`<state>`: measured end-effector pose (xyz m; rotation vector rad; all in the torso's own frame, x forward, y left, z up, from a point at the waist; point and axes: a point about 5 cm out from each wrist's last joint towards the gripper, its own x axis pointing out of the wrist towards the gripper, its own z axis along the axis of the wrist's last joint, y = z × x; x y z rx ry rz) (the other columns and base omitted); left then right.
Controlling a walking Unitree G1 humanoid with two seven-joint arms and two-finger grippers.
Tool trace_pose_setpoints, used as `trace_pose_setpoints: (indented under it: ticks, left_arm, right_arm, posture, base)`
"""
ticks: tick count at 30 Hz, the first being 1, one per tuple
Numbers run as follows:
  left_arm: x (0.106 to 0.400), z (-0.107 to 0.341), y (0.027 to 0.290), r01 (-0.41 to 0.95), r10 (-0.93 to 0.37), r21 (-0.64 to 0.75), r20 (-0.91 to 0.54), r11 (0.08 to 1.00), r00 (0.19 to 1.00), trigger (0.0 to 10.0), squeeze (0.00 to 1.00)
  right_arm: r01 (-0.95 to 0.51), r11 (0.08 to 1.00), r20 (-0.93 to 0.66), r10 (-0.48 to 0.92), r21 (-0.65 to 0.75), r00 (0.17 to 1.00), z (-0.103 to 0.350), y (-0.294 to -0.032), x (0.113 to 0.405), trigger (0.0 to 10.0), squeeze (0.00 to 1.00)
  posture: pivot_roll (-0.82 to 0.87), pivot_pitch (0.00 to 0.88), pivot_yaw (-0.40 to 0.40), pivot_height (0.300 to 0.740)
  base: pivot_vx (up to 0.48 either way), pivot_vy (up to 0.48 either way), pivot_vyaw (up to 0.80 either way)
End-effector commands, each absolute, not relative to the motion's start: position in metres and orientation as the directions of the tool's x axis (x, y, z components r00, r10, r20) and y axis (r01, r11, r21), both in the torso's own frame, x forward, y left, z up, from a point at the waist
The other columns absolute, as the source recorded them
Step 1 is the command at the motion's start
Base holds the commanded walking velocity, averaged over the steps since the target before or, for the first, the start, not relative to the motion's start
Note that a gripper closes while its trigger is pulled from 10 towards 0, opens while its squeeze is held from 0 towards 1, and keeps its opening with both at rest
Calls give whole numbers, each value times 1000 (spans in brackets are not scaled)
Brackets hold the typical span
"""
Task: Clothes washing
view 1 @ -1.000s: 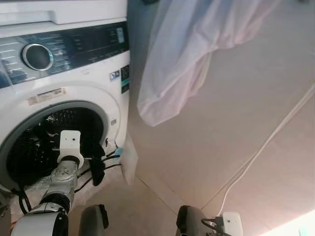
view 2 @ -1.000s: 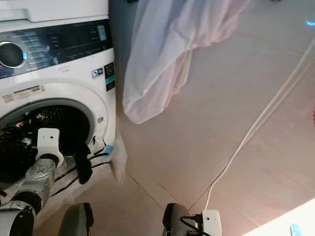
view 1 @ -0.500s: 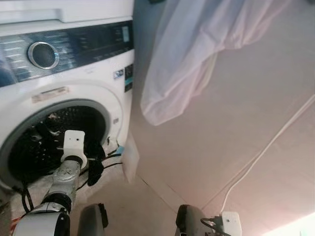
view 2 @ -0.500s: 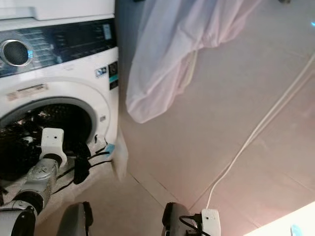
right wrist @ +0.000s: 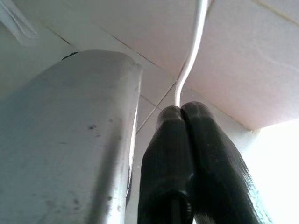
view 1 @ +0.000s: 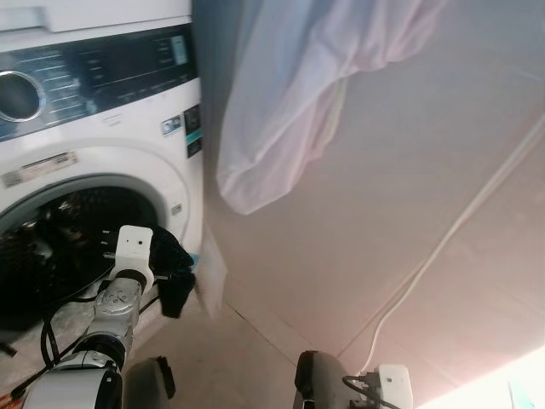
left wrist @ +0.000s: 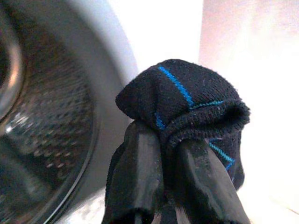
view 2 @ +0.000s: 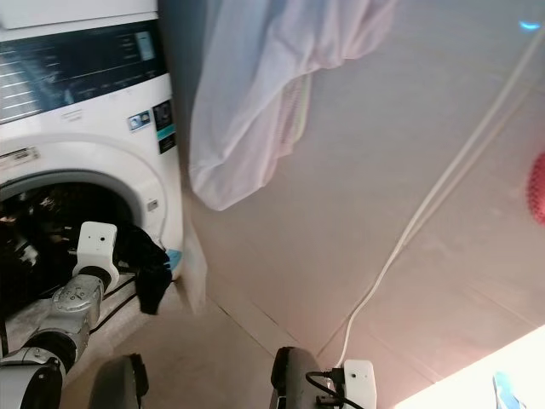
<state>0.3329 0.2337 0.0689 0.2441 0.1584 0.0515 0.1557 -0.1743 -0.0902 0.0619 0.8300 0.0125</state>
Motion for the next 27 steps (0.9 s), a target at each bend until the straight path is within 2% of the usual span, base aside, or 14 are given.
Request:
trace_pose_setpoints:
  ticks: [1,27]
  left_arm:
    - [336,73,228,-14,46,240,-128,971,991,10000,0]
    - [334,72,233,-43,73,228,-127,973,989,10000,0]
  right_arm:
    - [0,997,-820,65,79,569,-104,-165,128,10000,0]
    - [-8,997,-822,71,81,565,-104,-165,127,10000,0]
  posture:
    - [179,0,-129,497]
    - [179,0,-130,497]
  base:
    - [0,0,-631]
    - [0,0,-621]
